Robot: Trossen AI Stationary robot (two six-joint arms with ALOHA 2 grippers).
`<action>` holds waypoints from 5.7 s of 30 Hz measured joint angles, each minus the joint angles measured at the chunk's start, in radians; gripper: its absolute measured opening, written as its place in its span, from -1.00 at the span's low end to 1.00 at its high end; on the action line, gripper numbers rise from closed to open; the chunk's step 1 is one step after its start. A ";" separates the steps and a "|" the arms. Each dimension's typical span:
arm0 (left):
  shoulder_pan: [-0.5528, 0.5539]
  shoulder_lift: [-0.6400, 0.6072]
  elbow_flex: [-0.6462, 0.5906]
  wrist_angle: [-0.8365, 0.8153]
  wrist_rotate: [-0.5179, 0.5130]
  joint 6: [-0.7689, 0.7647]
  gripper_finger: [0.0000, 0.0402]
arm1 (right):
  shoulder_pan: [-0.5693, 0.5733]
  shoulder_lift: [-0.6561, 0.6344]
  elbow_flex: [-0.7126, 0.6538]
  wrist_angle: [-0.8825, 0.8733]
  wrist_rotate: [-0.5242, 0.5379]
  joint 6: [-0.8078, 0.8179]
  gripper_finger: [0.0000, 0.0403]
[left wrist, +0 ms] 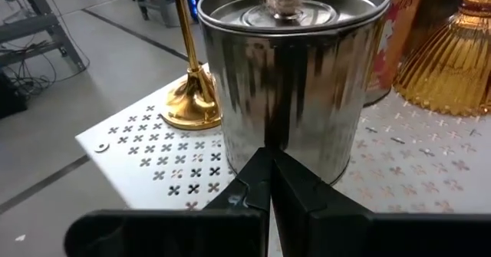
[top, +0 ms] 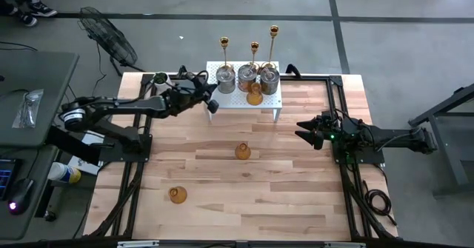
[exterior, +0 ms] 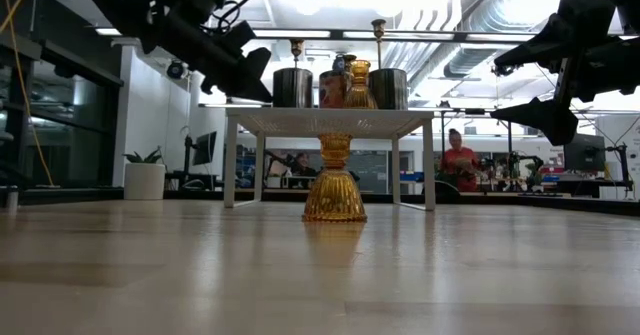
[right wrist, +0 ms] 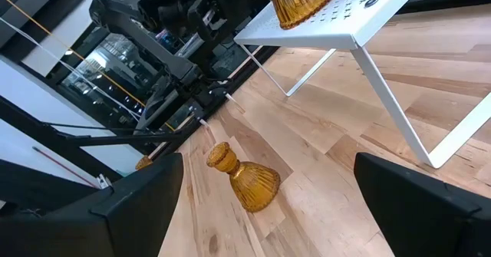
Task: Pick & Place candle stick holders
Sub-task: Put the green and silver scented candle on the shelf, then put the right orange glass candle holder on the shelf
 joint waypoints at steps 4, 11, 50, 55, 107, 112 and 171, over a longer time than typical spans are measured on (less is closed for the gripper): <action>0.000 0.012 0.000 0.023 -0.004 -0.002 -1.00 | 0.000 0.000 0.000 0.000 0.000 0.000 0.86; 0.008 0.014 0.000 0.027 -0.010 -0.011 -1.00 | 0.000 0.000 0.000 0.000 0.000 0.000 0.86; 0.004 0.011 0.000 0.035 0.114 -0.108 -1.00 | 0.000 0.000 0.000 -0.002 -0.026 0.000 0.86; 0.004 0.011 0.001 0.041 0.118 -0.108 -1.00 | 0.000 0.000 0.000 -0.002 -0.026 0.000 0.86; 0.005 0.069 0.068 0.024 0.100 -0.104 -1.00 | 0.000 0.000 0.000 -0.001 -0.026 0.000 0.86; 0.005 0.060 0.068 0.020 0.094 -0.104 -1.00 | 0.000 0.000 0.000 -0.001 -0.027 0.000 0.86; -0.480 0.069 0.068 -0.041 0.167 0.055 0.22 | 0.000 0.000 0.000 -0.001 -0.057 0.000 0.86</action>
